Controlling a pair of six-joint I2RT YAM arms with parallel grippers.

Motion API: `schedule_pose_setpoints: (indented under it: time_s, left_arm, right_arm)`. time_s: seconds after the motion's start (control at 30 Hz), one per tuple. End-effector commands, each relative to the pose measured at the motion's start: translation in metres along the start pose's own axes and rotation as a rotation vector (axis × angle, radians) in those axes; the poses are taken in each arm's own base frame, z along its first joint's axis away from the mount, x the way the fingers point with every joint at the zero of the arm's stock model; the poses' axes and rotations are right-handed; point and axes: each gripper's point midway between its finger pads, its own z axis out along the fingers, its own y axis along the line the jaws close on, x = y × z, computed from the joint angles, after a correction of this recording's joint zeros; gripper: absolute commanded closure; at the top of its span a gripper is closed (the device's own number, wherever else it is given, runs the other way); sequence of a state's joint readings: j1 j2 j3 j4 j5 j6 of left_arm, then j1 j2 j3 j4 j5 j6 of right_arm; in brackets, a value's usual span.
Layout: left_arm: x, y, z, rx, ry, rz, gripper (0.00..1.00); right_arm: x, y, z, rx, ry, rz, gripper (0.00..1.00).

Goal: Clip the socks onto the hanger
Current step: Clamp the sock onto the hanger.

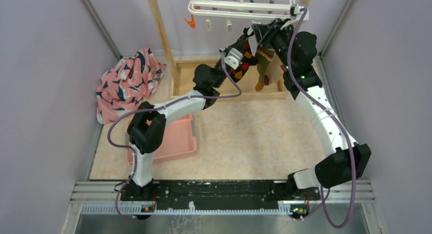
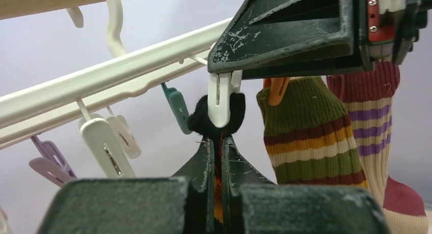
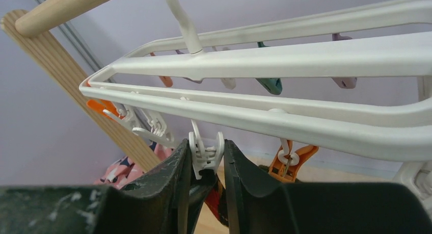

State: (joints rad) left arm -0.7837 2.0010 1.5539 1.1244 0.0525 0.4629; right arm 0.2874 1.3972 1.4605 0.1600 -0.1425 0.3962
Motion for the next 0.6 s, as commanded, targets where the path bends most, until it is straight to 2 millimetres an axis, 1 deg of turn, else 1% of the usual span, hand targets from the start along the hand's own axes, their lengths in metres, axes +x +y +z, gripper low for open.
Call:
schedule_pose_setpoints:
  time_s: [0.0,0.07,0.17,0.23,0.33,0.4,0.47,0.5,0.57]
  left_arm:
    - [-0.035,-0.001,0.013,-0.001,-0.109,-0.021,1.0]
    - [-0.034,-0.001,0.013,-0.004,-0.105,-0.02,0.99]
    - [-0.034,0.001,0.013,-0.011,-0.1,-0.017,0.9]
    - [-0.032,0.003,0.012,-0.019,-0.089,-0.014,0.82]
    - [-0.028,0.005,0.009,-0.032,-0.067,-0.011,0.76]
    - [-0.025,0.006,0.008,-0.036,-0.058,-0.009,0.69]
    - [-0.023,0.007,0.007,-0.041,-0.05,-0.007,0.46]
    - [-0.022,0.007,0.007,-0.043,-0.045,-0.005,0.37]
    - [-0.021,0.008,0.007,-0.05,-0.037,-0.008,0.24]
  right_arm:
    - [0.031,-0.016,-0.015,0.057,0.134,0.001,0.71]
    - [0.03,-0.015,-0.016,0.055,0.131,0.001,0.64]
    - [0.028,-0.015,-0.017,0.054,0.125,0.0,0.55]
    - [0.027,-0.014,-0.018,0.053,0.119,0.0,0.51]
    - [0.025,-0.013,-0.021,0.051,0.111,0.001,0.5]
    - [0.025,-0.013,-0.022,0.049,0.109,0.002,0.5]
    - [0.024,-0.011,-0.024,0.047,0.108,0.003,0.5]
    - [0.023,-0.011,-0.025,0.046,0.106,0.002,0.5]
    - [0.022,-0.009,-0.027,0.043,0.103,0.001,0.5]
